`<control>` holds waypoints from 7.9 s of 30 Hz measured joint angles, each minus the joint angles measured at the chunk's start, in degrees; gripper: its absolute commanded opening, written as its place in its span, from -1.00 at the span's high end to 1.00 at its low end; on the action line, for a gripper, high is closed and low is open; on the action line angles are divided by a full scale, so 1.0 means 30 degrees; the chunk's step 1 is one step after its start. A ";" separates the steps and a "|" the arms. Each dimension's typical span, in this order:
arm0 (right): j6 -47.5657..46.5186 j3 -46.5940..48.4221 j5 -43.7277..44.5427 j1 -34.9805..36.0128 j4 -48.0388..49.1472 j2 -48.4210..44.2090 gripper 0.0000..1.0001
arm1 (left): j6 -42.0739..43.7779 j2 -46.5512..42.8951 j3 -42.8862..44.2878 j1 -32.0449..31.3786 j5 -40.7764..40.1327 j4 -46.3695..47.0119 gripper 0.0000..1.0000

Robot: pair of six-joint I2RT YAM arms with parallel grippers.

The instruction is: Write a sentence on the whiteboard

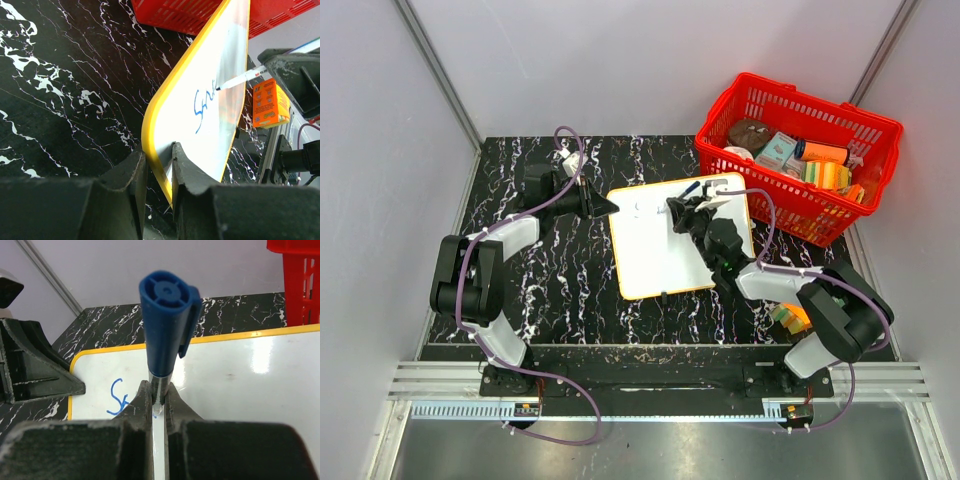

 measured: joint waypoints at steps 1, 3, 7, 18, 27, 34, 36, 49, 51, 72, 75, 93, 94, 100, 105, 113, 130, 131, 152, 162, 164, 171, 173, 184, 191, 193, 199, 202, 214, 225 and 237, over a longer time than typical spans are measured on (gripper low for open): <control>0.0051 0.0080 -0.0168 -0.0168 -0.0066 0.0000 1.00 | 0.0000 0.0000 0.0000 -0.0007 0.0000 0.0000 1.00; 0.0087 0.0342 -0.0350 -0.0430 -0.0306 0.0007 1.00 | 0.0015 0.0000 0.0000 -0.0015 0.0000 0.0000 1.00; 0.0095 0.1231 -0.0714 -0.0911 -0.0590 0.0007 1.00 | 0.0044 0.0000 0.0007 -0.0022 0.0000 0.0000 1.00; 0.0248 0.1603 -0.1304 -0.1078 -0.0707 0.0066 1.00 | 0.0117 0.0000 0.0117 -0.0138 -0.0073 -0.0153 1.00; 0.0415 0.1603 -0.1311 -0.1078 -0.0714 0.0408 1.00 | 0.0124 0.0000 0.0117 -0.0153 -0.0095 -0.0160 1.00; 0.0510 0.1603 -0.1304 -0.1086 -0.0692 0.0780 1.00 | 0.0131 0.0000 0.0117 -0.0160 -0.0131 -0.0175 1.00; 0.0568 0.1603 -0.1304 -0.1086 -0.0641 0.0838 1.00 | 0.0131 0.0000 0.0117 -0.0160 -0.0160 -0.0189 1.00; 0.0794 0.1603 -0.1297 -0.1093 -0.0721 0.0437 1.00 | 0.0138 0.0000 0.0168 -0.0168 -0.0160 -0.0313 1.00; 0.0801 0.1603 -0.1297 -0.1093 -0.0721 0.0007 1.00 | 0.0168 0.0000 0.0189 -0.0175 -0.0168 -0.0364 1.00; 0.0350 0.1938 -0.0546 -0.1224 -0.2011 -0.0342 1.00 | 0.0262 0.0000 0.0219 -0.0189 -0.0175 -0.0444 1.00; 0.0342 0.1945 -0.0335 -0.1224 -0.2025 -0.0270 1.00 | 0.0262 0.0000 0.0219 -0.0189 -0.0175 -0.0444 1.00; 0.0379 0.2535 -0.0219 -0.1399 -0.2259 0.0510 1.00 | 0.0277 0.0000 0.0262 -0.0219 -0.0248 -0.0539 1.00; 0.0408 0.2535 -0.0219 -0.1399 -0.2259 0.0510 1.00 | 0.0277 0.0000 0.0262 -0.0219 -0.0255 -0.0539 1.00; 0.0670 0.2484 -0.0226 -0.1399 -0.2259 0.0510 1.00 | 0.0284 0.0000 0.0335 -0.0233 -0.0284 -0.0678 1.00; 0.0969 0.2127 -0.0255 -0.1399 -0.1909 0.0510 1.00 | 0.0321 0.0000 0.0372 -0.0248 -0.0350 -0.0780 1.00; 0.1370 0.1588 -0.0299 -0.1399 -0.1384 0.0437 1.00 | 0.0350 0.0000 0.0386 -0.0262 -0.0408 -0.0816 1.00; 0.2645 -0.0255 -0.0765 -0.1392 -0.0663 -0.0262 1.00 | 0.0481 0.0007 0.0466 -0.0291 -0.0452 -0.0998 1.00; 0.2703 -0.0306 -0.0772 -0.1392 -0.0663 -0.0299 1.00 | 0.0481 0.0007 0.0466 -0.0299 -0.0452 -0.0998 1.00; 0.2601 -0.0335 -0.0306 -0.1421 -0.1741 -0.0991 1.00 | 0.0539 0.0007 0.0510 -0.0306 -0.0466 -0.1078 1.00; 0.1974 -0.0022 -0.0219 -0.1596 -0.2222 -0.1632 1.00 | 0.0554 0.0007 0.0554 -0.0466 -0.0525 -0.1042 1.00; 0.1851 0.0124 -0.0219 -0.1603 -0.2302 -0.1676 1.00 | 0.0554 0.0007 0.0576 -0.0474 -0.0532 -0.1093 1.00; 0.1632 0.0342 -0.0219 -0.1639 -0.2725 -0.1734 1.00 | 0.0576 0.0007 0.0619 -0.0488 -0.0568 -0.1166 1.00; 0.1617 0.0393 -0.0219 -0.1647 -0.2878 -0.1734 1.00 | 0.0597 0.0007 0.0619 -0.0488 -0.0568 -0.1166 1.00; 0.1632 0.0423 -0.0233 -0.1683 -0.2900 -0.1464 1.00 | 0.0678 0.0007 0.0619 -0.0503 -0.0568 -0.1173 1.00; 0.1647 0.0430 -0.0233 -0.1698 -0.2820 -0.1217 1.00 | 0.0685 0.0015 0.0619 -0.0517 -0.0590 -0.1173 1.00; 0.1647 0.0466 -0.0233 -0.1698 -0.2820 -0.1188 1.00 | 0.0685 0.0022 0.0627 -0.0517 -0.0590 -0.1173 1.00; 0.1632 0.0648 -0.0226 -0.1698 -0.2827 -0.1056 1.00 | 0.0772 0.0029 0.0627 -0.0525 -0.0590 -0.1166 1.00; 0.1596 0.0648 -0.0219 -0.1698 -0.2834 -0.1056 1.00 | 0.0823 0.0029 0.0634 -0.0532 -0.0590 -0.1173 1.00; 0.1392 0.0648 0.0029 -0.1698 -0.2834 -0.1064 1.00 | 0.0845 0.0131 0.0736 -0.0561 -0.0597 -0.1239 1.00; 0.1268 0.0648 0.0940 -0.1698 -0.2892 -0.1195 1.00 | 0.0882 0.0131 0.0750 -0.0561 -0.0605 -0.1246 1.00; 0.1122 0.1100 0.0911 -0.1770 -0.3439 -0.1180 1.00 | 0.0962 0.0131 0.0758 -0.0568 -0.0597 -0.1275 1.00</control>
